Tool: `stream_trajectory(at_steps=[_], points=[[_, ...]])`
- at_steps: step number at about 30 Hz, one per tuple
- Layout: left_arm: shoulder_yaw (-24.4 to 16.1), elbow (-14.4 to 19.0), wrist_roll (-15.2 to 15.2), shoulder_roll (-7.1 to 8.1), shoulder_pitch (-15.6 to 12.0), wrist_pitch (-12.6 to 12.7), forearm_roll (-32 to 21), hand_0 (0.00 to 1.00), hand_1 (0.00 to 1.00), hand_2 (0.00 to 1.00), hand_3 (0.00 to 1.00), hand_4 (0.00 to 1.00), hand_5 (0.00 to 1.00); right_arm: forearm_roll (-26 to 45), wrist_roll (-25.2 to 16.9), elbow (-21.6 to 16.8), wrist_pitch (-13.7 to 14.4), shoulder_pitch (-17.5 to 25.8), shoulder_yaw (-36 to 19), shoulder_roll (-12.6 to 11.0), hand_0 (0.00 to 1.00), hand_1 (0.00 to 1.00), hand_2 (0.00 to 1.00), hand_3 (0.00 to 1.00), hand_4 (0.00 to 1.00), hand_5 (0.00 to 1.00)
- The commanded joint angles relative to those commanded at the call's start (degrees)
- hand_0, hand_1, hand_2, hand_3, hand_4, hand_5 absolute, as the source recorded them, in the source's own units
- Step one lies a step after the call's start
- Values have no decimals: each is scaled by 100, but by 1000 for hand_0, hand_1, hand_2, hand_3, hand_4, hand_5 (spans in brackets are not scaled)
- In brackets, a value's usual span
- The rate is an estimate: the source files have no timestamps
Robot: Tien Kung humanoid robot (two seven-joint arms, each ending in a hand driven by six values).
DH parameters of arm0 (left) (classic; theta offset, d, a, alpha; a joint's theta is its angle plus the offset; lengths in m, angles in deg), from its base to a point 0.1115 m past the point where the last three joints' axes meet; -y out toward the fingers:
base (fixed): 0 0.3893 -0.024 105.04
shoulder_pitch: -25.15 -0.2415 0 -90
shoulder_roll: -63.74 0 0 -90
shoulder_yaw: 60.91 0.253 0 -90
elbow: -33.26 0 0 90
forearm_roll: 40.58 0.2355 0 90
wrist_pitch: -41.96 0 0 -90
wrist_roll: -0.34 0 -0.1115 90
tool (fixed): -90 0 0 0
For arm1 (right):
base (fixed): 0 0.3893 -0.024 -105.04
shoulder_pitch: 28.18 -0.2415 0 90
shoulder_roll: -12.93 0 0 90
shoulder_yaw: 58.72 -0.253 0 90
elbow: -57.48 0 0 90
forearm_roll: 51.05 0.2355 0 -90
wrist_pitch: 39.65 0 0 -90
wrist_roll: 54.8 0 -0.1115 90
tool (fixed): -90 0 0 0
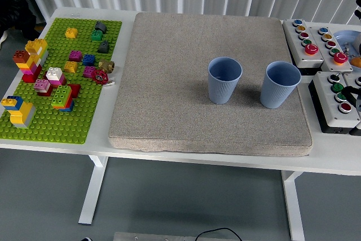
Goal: Pick cup pour cup place
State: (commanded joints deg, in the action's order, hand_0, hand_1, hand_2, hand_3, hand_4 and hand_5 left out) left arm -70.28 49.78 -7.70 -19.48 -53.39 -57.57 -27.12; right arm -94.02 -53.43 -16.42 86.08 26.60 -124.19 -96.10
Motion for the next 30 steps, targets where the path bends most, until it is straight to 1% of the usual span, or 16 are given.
stream_trajectory(at_steps=[10, 14, 21, 30], points=[[-12, 7, -18, -8, -5, -4, -9, 801, 852, 863, 783, 503, 998, 14, -5, 4, -23, -25, 84, 4, 932, 870, 958, 908, 702, 998], [-19, 11, -22, -13, -2, -1, 2, 800, 852, 863, 783, 503, 998, 11, 0, 13, -32, -43, 153, 51, 932, 870, 958, 908, 701, 998], [-27, 25, -23, -13, -32, 1, 10, 800, 852, 863, 785, 503, 998, 17, -6, -6, -37, -44, 226, 66, 932, 870, 957, 908, 700, 998], [-109, 49, -67, 11, -80, -12, 128, 799, 852, 863, 787, 503, 998, 4, -10, -29, -51, -39, 410, 125, 931, 869, 958, 907, 700, 998]])
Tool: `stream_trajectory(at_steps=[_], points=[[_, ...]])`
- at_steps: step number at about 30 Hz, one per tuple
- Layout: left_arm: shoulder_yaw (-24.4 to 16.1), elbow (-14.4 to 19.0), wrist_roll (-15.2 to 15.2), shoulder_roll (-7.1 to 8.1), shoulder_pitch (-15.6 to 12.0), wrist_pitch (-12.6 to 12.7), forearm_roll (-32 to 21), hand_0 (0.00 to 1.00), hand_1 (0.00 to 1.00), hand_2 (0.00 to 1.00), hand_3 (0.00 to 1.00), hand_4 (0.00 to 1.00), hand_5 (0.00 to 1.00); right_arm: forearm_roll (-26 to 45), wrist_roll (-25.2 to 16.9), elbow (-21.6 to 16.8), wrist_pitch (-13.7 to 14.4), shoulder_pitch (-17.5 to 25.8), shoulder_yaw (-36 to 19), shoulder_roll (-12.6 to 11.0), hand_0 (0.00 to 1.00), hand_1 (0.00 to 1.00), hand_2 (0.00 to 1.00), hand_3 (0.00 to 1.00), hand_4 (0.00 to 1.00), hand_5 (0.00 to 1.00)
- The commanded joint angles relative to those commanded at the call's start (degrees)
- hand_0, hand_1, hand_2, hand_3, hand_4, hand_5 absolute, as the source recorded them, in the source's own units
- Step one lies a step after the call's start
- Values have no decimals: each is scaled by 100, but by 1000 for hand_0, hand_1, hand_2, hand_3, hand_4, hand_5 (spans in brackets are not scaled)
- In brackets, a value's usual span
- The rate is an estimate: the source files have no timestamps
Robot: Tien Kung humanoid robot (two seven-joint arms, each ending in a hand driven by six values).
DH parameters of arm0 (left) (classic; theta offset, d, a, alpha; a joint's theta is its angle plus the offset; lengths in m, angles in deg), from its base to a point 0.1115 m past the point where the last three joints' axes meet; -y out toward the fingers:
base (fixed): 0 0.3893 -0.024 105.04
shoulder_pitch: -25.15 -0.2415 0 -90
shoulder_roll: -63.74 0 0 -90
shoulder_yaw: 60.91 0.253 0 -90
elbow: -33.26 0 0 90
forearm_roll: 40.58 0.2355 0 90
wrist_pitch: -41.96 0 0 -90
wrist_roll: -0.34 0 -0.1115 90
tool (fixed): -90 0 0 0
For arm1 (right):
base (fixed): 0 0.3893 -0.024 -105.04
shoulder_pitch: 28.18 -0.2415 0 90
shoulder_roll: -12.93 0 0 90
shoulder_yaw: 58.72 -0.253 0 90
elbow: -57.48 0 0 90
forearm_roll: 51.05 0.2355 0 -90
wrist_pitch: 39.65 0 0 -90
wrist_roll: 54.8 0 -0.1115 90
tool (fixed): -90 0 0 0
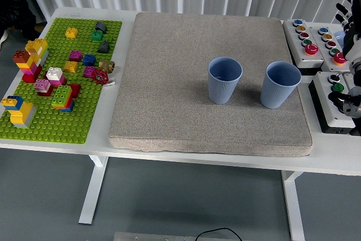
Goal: Pick cup pour cup place
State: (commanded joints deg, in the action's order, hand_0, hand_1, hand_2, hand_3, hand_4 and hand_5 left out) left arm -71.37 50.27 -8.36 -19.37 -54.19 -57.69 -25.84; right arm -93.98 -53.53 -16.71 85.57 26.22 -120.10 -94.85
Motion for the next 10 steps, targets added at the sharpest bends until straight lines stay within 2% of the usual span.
stream_trajectory(at_steps=[10], points=[[-13, -1, -7, -1, -58, 7, 14, 800, 851, 864, 786, 503, 998, -10, 14, 13, 3, 52, -36, 23, 931, 868, 959, 907, 698, 998]])
